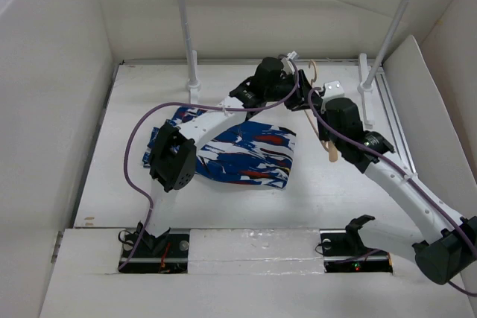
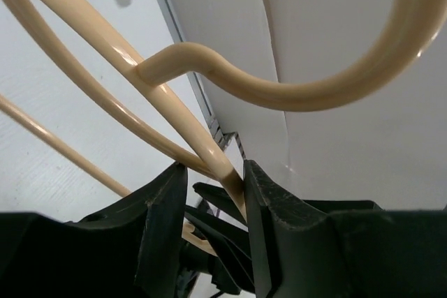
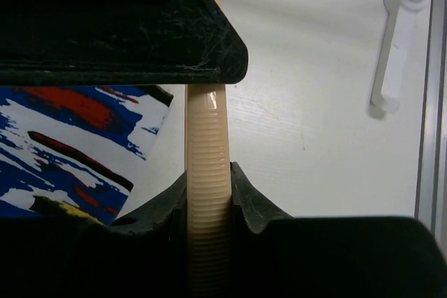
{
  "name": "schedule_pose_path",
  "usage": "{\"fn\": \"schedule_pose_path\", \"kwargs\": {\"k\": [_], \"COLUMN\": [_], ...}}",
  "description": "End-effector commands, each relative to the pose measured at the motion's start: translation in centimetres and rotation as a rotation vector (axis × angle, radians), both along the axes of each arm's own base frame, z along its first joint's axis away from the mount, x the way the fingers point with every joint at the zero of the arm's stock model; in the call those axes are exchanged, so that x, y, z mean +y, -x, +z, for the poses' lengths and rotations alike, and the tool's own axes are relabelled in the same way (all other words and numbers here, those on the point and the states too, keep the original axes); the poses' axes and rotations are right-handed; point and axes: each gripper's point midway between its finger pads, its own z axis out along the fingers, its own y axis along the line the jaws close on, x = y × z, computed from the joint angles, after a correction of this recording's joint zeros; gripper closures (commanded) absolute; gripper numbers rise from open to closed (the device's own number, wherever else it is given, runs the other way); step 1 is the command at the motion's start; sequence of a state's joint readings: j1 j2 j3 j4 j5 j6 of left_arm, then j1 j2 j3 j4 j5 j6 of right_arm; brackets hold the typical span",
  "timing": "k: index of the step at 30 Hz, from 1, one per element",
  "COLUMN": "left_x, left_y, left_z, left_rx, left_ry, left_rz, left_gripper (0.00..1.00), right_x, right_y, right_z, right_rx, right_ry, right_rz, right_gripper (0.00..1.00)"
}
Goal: Place the trousers on the hanger
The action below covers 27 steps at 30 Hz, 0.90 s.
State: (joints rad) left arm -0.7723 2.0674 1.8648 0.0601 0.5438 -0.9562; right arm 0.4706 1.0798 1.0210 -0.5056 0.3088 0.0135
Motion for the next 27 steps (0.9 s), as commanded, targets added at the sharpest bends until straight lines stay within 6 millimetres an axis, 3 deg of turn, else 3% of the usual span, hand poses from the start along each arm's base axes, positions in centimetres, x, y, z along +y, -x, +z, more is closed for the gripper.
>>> {"fn": "schedule_pose_path", "kwargs": {"k": [1, 6, 7, 8, 10, 12, 13, 14, 16, 17, 18, 19, 20, 21, 22, 23, 25, 27], "left_x": [-0.5, -1.0, -1.0, -1.3, -1.5, -1.2, -1.0, -0.6, 0.1, 0.6, 1.2, 1.6, 2.5, 2.8, 3.7, 4.3, 5.0, 5.4], "left_y": [0.4, 2.0, 2.2, 2.9, 4.0, 4.3, 4.6, 4.9, 5.2, 5.6, 5.4, 5.9, 5.6, 6.0, 5.9, 5.9, 6.7, 7.2], "left_z": [2.3, 1.0, 0.1, 0.4, -0.4, 0.1, -0.4, 0.7, -0.2, 0.8, 0.6, -0.8, 0.1, -0.1, -1.7, -1.1, -3.2, -3.3], "left_rx": [-0.048, -0.005, 0.02, 0.016, 0.058, 0.053, 0.061, 0.045, 0.049, 0.029, 0.03, 0.049, 0.038, 0.042, 0.066, 0.043, 0.067, 0.071], "left_ry": [0.091, 0.093, 0.085, 0.108, 0.115, 0.127, 0.119, 0.135, 0.114, 0.127, 0.125, 0.106, 0.129, 0.132, 0.112, 0.126, 0.096, 0.112], "left_rz": [-0.008, -0.043, -0.047, -0.062, -0.08, -0.083, -0.084, -0.086, -0.07, -0.066, -0.054, -0.053, -0.041, -0.049, -0.039, -0.037, -0.042, -0.042], "left_gripper": [0.69, 0.73, 0.74, 0.75, 0.75, 0.85, 0.99, 1.0, 1.0, 1.0, 1.0, 1.0, 1.0, 1.0, 1.0, 1.0, 1.0, 1.0], "right_x": [2.4, 4.1, 4.2, 3.2, 3.9, 4.2, 4.5, 5.4, 5.8, 6.2, 6.4, 6.5, 6.6, 6.4, 6.5, 6.9, 7.1, 7.0], "right_y": [2.5, 4.8, 5.0, 5.2, 5.7, 5.6, 5.7, 5.7, 6.1, 6.1, 6.3, 6.4, 6.6, 6.8, 7.1, 7.8, 8.6, 9.4], "right_z": [-1.8, -5.5, -5.7, -6.1, -6.8, -7.5, -7.9, -8.2, -8.8, -8.4, -8.2, -7.8, -7.3, -6.3, -5.8, -5.3, -3.5, -2.3], "right_rx": [0.054, 0.152, 0.153, 0.151, 0.165, 0.175, 0.19, 0.198, 0.214, 0.212, 0.212, 0.208, 0.216, 0.202, 0.202, 0.216, 0.185, 0.179], "right_ry": [-0.02, 0.051, 0.07, 0.116, 0.14, 0.124, 0.108, 0.07, 0.036, -0.008, -0.022, -0.041, -0.067, -0.1, -0.12, -0.145, -0.206, -0.255], "right_rz": [0.016, -0.032, -0.044, -0.109, -0.116, -0.127, -0.124, -0.104, -0.093, -0.071, -0.06, -0.052, -0.036, -0.025, -0.011, 0.023, 0.075, 0.116], "right_gripper": [1.0, 1.0, 1.0, 1.0, 1.0, 1.0, 0.96, 0.84, 0.68, 0.52, 0.44, 0.38, 0.27, 0.24, 0.21, 0.17, 0.15, 0.14]}}
